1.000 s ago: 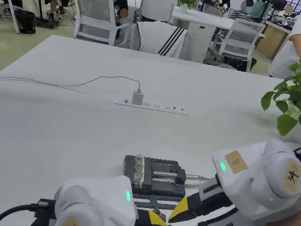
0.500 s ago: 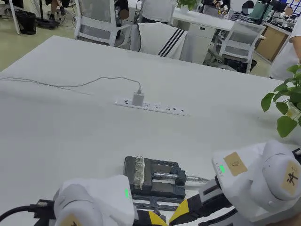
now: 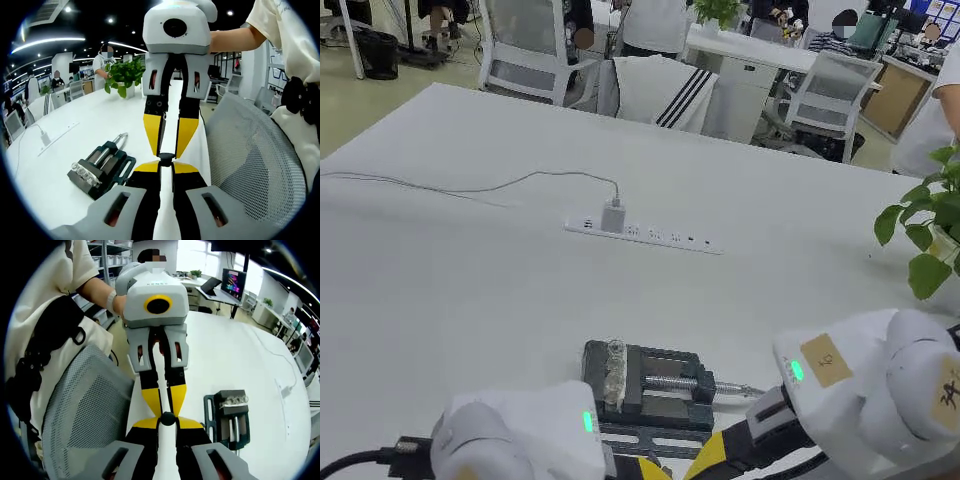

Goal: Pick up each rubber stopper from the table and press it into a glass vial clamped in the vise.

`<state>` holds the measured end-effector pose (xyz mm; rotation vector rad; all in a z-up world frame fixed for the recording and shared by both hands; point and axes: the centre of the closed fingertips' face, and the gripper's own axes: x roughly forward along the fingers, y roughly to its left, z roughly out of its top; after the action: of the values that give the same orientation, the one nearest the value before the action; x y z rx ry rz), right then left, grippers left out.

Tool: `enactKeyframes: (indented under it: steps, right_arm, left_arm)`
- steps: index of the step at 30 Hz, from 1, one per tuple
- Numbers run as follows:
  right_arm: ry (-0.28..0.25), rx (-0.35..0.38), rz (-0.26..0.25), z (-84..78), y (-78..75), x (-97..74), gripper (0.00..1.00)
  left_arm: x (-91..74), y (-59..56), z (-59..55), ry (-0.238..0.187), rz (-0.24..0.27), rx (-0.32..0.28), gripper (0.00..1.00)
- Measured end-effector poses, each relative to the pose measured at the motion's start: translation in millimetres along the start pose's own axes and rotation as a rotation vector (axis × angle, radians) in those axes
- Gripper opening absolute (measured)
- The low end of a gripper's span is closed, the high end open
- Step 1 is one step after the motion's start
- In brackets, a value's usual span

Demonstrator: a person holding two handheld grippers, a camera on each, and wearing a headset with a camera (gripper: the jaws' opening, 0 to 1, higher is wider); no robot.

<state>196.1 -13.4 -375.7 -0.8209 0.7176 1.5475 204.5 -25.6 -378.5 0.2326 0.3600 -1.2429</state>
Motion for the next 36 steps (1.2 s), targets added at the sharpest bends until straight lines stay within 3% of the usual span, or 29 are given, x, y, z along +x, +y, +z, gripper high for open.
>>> enactKeyframes:
  steps: [21,29,36]
  right_arm:
    - [0.025,-0.005,0.033,0.1,-3.2,3.9,0.07]
    - [0.038,-0.003,0.014,-3.2,-14.6,6.5,0.07]
    - [0.049,-0.007,0.018,-5.8,-18.6,10.3,0.07]
  left_arm:
    - [0.6,4.2,-3.7,-0.012,0.018,-0.02,0.06]
    - [-6.6,20.3,-9.5,-0.028,0.102,-0.057,0.31]
    - [-22.8,44.3,-30.1,0.002,0.217,-0.113,0.52]
